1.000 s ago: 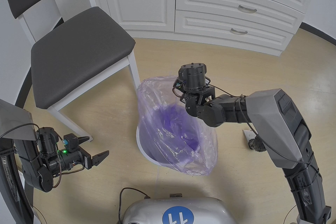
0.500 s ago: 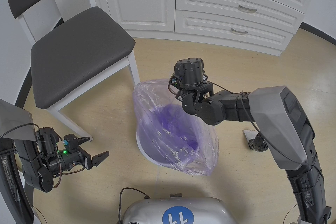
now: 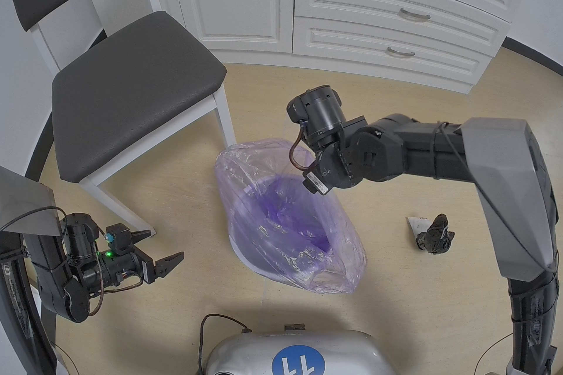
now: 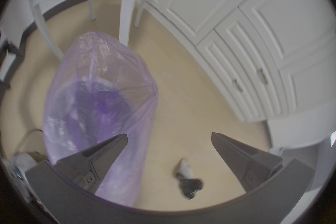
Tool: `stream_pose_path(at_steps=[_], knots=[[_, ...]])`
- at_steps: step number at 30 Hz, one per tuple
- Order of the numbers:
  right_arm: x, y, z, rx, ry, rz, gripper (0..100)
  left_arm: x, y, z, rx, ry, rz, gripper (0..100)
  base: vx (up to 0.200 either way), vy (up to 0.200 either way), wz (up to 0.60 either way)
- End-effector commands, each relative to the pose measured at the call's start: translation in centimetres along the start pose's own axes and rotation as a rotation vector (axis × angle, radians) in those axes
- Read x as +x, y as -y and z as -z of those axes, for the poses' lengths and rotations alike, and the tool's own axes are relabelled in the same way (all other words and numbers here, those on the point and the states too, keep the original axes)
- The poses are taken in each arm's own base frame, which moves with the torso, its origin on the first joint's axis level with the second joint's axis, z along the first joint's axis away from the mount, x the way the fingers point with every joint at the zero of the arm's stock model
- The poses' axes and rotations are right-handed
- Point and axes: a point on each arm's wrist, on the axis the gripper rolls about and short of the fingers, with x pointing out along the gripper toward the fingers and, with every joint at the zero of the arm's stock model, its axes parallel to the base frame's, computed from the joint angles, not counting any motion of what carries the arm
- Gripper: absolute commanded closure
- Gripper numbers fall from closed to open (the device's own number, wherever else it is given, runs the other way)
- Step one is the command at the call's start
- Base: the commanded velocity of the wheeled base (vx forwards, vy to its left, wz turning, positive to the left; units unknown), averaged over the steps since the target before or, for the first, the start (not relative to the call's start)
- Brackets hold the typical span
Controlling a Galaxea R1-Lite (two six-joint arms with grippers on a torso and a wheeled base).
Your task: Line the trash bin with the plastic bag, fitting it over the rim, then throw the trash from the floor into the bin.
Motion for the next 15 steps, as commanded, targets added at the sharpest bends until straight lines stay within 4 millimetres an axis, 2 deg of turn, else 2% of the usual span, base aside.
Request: stream_pose_path(at_steps=[1, 3, 5, 6, 11, 13, 14, 15], knots=[[-4.4, 3.0, 1.9, 0.402, -0.203, -0.211, 0, -0.2, 2.0, -2.1, -0.116, 0.059, 0.060, 0, 0.000, 0.000, 0.00], [-4.4, 2.5, 2.3, 0.548, -0.261, -0.216, 0, -0.4, 3.5, -3.7, -0.163, 0.095, 0.108, 0, 0.000, 0.000, 0.00], [-4.4, 2.3, 2.3, 0.610, -0.277, -0.213, 0, -0.5, 4.3, -4.3, -0.181, 0.107, 0.134, 0, 0.000, 0.000, 0.00], [-3.9, 1.4, 3.0, 0.658, -0.308, -0.204, 0, -0.5, 5.4, -5.0, -0.193, 0.115, 0.170, 0, 0.000, 0.000, 0.00], [-2.5, -0.7, 4.4, 0.740, -0.261, -0.205, 0, 0.2, 8.4, -6.2, -0.179, 0.116, 0.170, 0, 0.000, 0.000, 0.00], [-2.1, -1.9, 6.4, 0.723, -0.243, -0.200, 0, 1.4, 10.1, -7.0, -0.166, 0.105, 0.123, 0, 0.000, 0.000, 0.00], [-2.1, -1.9, 6.4, 0.723, -0.243, -0.200, 0, 1.4, 10.1, -7.0, -0.166, 0.105, 0.123, 0, 0.000, 0.000, 0.00], [-2.0, -2.6, 7.8, 0.683, -0.208, -0.201, 0, 2.5, 10.8, -7.5, -0.166, 0.061, 0.080, 0, 0.000, 0.000, 0.00]])
